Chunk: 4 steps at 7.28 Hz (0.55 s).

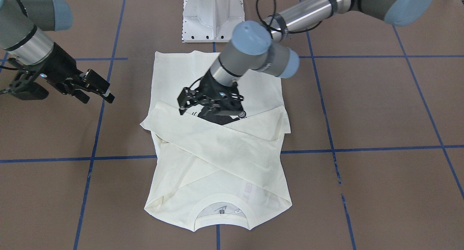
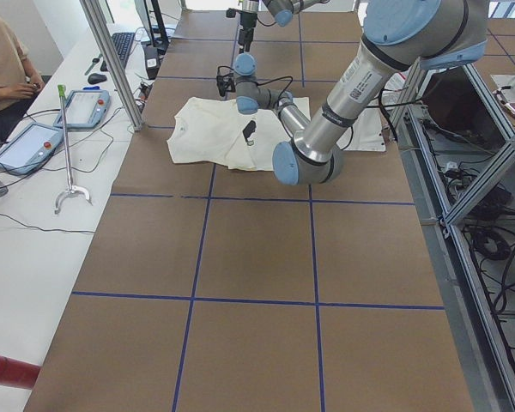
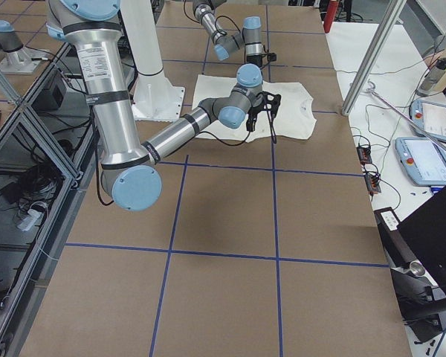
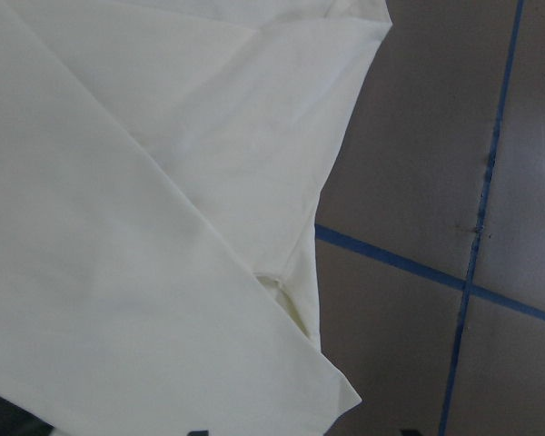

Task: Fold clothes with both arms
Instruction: 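Grasp the other sleeve with the left gripper and fold it across the shirt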

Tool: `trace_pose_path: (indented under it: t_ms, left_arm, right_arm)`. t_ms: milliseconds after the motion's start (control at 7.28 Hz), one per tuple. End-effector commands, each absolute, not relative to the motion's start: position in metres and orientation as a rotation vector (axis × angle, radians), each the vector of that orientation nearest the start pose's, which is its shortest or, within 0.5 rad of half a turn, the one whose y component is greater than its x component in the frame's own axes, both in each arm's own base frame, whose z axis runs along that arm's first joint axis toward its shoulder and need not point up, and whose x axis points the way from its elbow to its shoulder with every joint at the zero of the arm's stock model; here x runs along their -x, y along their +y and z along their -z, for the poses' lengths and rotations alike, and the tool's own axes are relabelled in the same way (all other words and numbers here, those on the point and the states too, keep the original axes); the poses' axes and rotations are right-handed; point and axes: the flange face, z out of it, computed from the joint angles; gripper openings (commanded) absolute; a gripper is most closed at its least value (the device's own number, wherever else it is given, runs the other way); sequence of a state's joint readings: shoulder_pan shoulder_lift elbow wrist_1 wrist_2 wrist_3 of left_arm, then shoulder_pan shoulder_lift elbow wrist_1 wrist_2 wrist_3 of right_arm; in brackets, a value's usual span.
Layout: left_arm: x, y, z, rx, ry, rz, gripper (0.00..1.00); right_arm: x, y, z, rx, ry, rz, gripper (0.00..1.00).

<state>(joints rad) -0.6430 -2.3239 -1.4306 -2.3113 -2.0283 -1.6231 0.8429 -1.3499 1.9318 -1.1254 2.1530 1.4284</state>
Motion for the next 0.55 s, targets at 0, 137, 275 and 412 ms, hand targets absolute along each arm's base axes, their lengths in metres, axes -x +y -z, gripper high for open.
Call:
trace_pose_path:
  t_ms: [0,137,275,412]
  left_arm:
    - [-0.424,-0.506,-0.232,-0.057,1.36,0.243,0.81]
    - [-0.418,-0.507,-0.245,-0.05,1.346,0.254,0.81]
    - [-0.418,-0.508,-0.247,-0.049,1.341,0.26,0.81]
    - [-0.419,-0.506,-0.256,-0.041,1.326,0.269,0.82]
  right_arm:
    - [0.406,-0.347,-0.295,0.034,-1.123,-0.444,1.0]
    - [0.448,-0.284,-0.303,0.086,-1.077,-0.495,0.99]
    - [0.484,-0.218,-0.316,0.068,-0.997,-0.535,0.99]
    - [0.503,-0.172,-0.321,0.028,-0.936,-0.584,0.95]
